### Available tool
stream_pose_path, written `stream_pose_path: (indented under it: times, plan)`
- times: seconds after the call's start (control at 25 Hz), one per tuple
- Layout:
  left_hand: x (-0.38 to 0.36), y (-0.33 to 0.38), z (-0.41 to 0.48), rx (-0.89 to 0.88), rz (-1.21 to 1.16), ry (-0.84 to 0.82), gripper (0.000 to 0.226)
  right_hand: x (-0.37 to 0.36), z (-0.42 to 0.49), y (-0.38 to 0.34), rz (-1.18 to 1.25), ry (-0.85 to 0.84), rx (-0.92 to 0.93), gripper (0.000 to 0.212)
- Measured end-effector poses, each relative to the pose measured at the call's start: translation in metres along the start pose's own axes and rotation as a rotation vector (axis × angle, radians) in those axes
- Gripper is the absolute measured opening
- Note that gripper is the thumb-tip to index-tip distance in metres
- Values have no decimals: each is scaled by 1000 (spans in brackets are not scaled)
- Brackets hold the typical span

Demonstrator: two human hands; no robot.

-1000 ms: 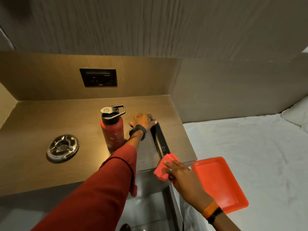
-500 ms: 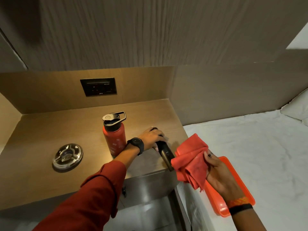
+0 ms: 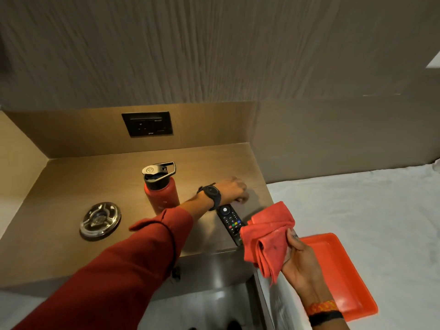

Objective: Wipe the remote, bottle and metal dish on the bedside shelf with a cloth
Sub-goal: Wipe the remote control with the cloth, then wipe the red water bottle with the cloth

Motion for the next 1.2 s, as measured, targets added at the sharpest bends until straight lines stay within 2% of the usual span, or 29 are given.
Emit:
stream_pose_path:
  times: [0.08,0.16,0.2,0.24,0.32,0.36,0.52,0.64,0.68,0.76,0.84,0.88,0.92,0.96,1.0,1.08,1.12,1.2]
  plan:
    - [7,-34,-14,349,-163,167,28,2,3,-3,49,17,-38,33]
    - [-7,-66,-57,824,-476,320,40,6,7,-8,109,59,-57,47]
    - [-26,-65,-77,980,-659,338,57,7,10,-8,103,74,-64,54]
    - [-46,-54,-85,1018,-803,309,79,8,12,-7,73,81,-67,57]
    - [-74,-22,-77,890,-890,201,115,7,16,1,7,74,-64,52]
    - [-80,-12,-71,823,-860,179,121,7,18,5,-11,76,-62,46]
    - [-68,-15,-57,701,-727,191,111,0,20,12,-40,82,-55,40]
    - [-47,-19,-66,684,-713,166,99,-10,19,10,-33,69,-5,36]
    - [-35,-17,-78,701,-784,218,92,-16,16,9,-31,58,5,33]
    - [9,-9,-120,695,-881,523,64,-33,9,5,-2,42,64,34]
    - [70,-8,-183,595,-638,924,38,-62,5,7,-21,19,184,35]
    - [95,-13,-214,562,-456,1048,32,-81,4,12,-40,-13,240,31]
    - [113,-25,-236,580,-286,1059,29,-102,3,21,-60,-60,290,25]
    - [120,-45,-248,629,-186,973,34,-125,3,32,-98,-110,349,22]
    - [118,-73,-253,685,-183,815,43,-147,1,44,-161,-163,428,23]
    - [87,-117,-252,738,-443,474,53,-189,0,80,-401,-260,603,31]
    - [71,-127,-251,725,-606,392,51,-209,1,106,-574,-304,674,41]
    - [55,-147,-256,733,-768,417,47,-239,9,163,-999,-335,788,68]
Point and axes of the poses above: each hand's wrist, its own z-axis towards the middle knuckle, its own x-axis out of the back of the hand, y = z × x, the point moved 10 cm from there along z, towards the middle knuckle, and after that the axes turned 6 degrees about x, right-handed, at the moved point
